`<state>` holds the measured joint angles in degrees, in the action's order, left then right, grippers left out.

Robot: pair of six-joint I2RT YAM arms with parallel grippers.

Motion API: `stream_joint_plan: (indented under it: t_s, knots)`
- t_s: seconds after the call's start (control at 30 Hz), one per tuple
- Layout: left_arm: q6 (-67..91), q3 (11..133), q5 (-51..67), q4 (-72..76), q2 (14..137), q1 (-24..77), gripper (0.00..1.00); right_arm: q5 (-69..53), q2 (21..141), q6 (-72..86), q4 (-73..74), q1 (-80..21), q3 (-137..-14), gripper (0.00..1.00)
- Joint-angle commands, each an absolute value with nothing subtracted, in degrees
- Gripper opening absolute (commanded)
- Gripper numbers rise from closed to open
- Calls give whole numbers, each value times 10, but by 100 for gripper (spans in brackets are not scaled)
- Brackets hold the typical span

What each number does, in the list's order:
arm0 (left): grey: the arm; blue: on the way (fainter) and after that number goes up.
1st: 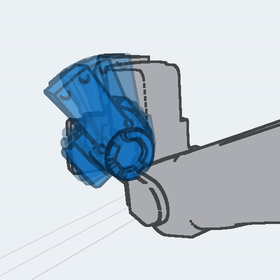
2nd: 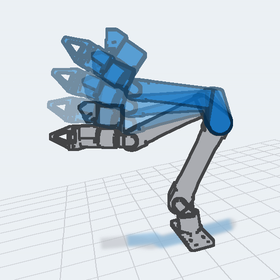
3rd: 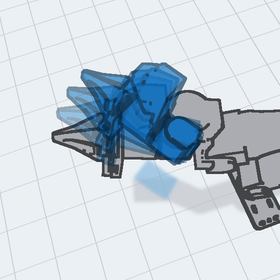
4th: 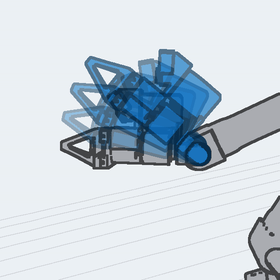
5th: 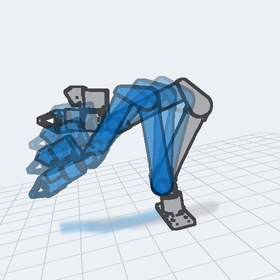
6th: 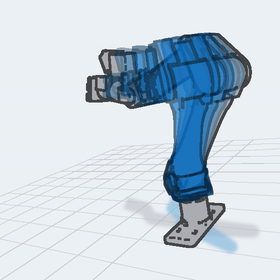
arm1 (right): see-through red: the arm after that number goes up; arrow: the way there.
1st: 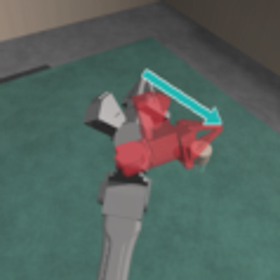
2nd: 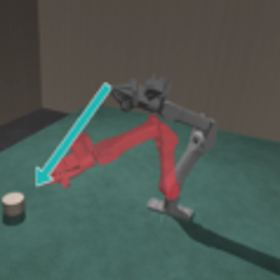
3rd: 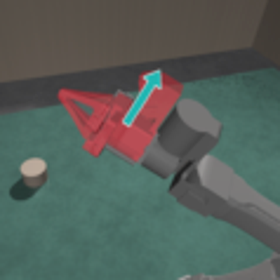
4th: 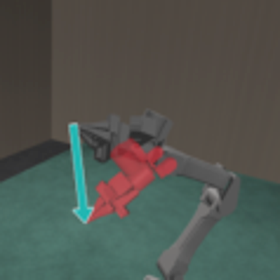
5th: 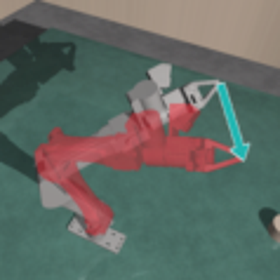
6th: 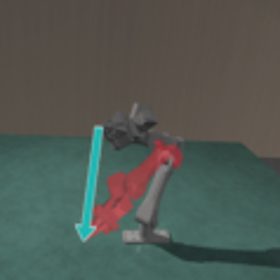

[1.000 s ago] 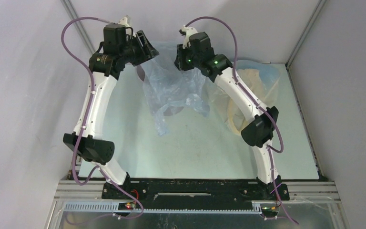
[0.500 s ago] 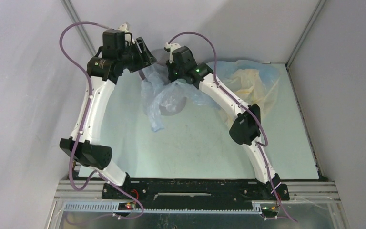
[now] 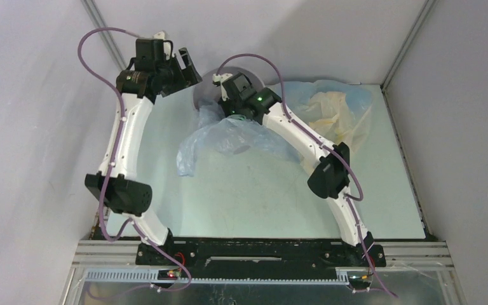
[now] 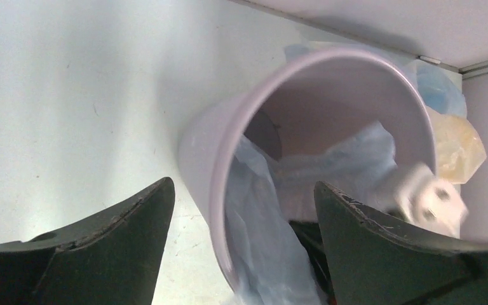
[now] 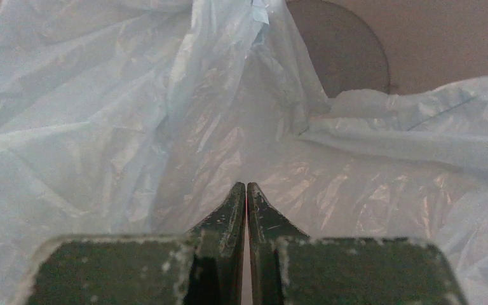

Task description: Put the trash bags into the trash bin

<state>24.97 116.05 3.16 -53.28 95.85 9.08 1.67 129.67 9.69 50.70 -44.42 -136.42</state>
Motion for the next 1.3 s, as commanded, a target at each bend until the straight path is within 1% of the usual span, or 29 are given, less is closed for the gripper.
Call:
stream_joint_plan:
  t_s: [0.0,0.1,0.17,0.2,0.27,0.4,0.43,0.53,0.57,0.63,0.7,0.9,1.07,1.13,1.27]
  knots:
    - [236,1199,76,-525,1014,83,88,6,1231,106,532,-444,-1349,7]
    - [239,1222,118,-524,1051,84,88,6,1226,106,531,-443,-1350,7]
    - [243,1231,140,-525,1073,83,84,6,1222,108,530,-442,-1350,7]
    - [245,1231,145,-526,1081,83,79,6,1220,109,529,-441,-1350,7]
    - [248,1226,160,-526,1092,83,67,6,1215,110,528,-439,-1351,7]
    - [244,1202,183,-525,1086,85,41,6,1201,109,537,-438,-1350,7]
    - [241,1194,184,-524,1078,86,32,6,1198,110,540,-438,-1350,7]
    - [230,1183,185,-529,1060,97,14,6,1186,106,553,-441,-1350,7]
    - [228,1182,185,-532,1055,102,9,6,1181,105,558,-441,-1350,8]
    - [221,1183,187,-542,1049,114,4,6,1171,103,568,-442,-1350,8]
    - [215,1188,187,-557,1046,126,1,6,1163,103,580,-442,-1350,8]
    - [190,1191,171,-615,1026,153,0,-11,1140,100,625,-443,-1340,8]
    - [160,1181,166,-654,993,173,0,-18,1111,96,639,-448,-1295,9]
    - [159,1166,165,-655,978,176,1,-21,1096,94,633,-448,-1265,10]
    - [163,1132,170,-639,962,181,7,-34,1064,95,607,-445,-1215,13]
